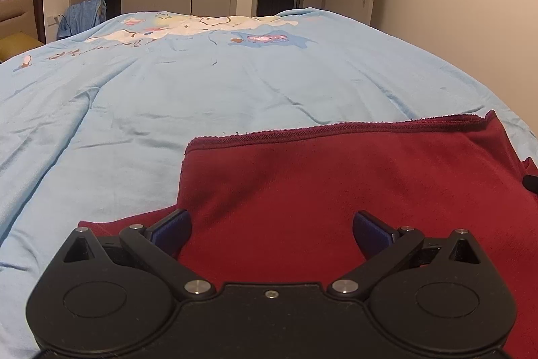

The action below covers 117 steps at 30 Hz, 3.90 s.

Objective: Fold small clothes

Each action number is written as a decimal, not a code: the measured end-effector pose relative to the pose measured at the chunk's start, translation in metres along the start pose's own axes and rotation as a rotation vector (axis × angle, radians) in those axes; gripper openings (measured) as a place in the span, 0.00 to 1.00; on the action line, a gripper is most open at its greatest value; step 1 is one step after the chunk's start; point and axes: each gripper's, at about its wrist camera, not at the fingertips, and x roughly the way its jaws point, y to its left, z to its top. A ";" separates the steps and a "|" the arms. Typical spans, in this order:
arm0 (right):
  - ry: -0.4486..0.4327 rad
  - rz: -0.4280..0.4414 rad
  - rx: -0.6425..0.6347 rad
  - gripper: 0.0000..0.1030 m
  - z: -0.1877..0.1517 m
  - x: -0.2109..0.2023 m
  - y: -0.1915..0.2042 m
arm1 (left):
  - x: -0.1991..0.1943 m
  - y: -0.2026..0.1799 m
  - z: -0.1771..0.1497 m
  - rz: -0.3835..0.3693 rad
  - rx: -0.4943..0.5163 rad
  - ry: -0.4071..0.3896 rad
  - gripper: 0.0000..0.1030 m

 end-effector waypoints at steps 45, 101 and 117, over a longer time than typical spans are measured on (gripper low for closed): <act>-0.100 0.117 -0.130 1.00 -0.088 -0.109 0.097 | -0.180 -0.016 -0.088 0.101 -0.288 -0.133 0.99; -0.104 0.072 -0.100 1.00 -0.064 -0.103 0.092 | -0.172 -0.003 -0.063 0.136 -0.274 -0.138 0.99; -0.166 0.099 -0.204 1.00 -0.052 -0.096 0.121 | -0.173 0.002 -0.120 -0.043 -0.556 -0.076 0.99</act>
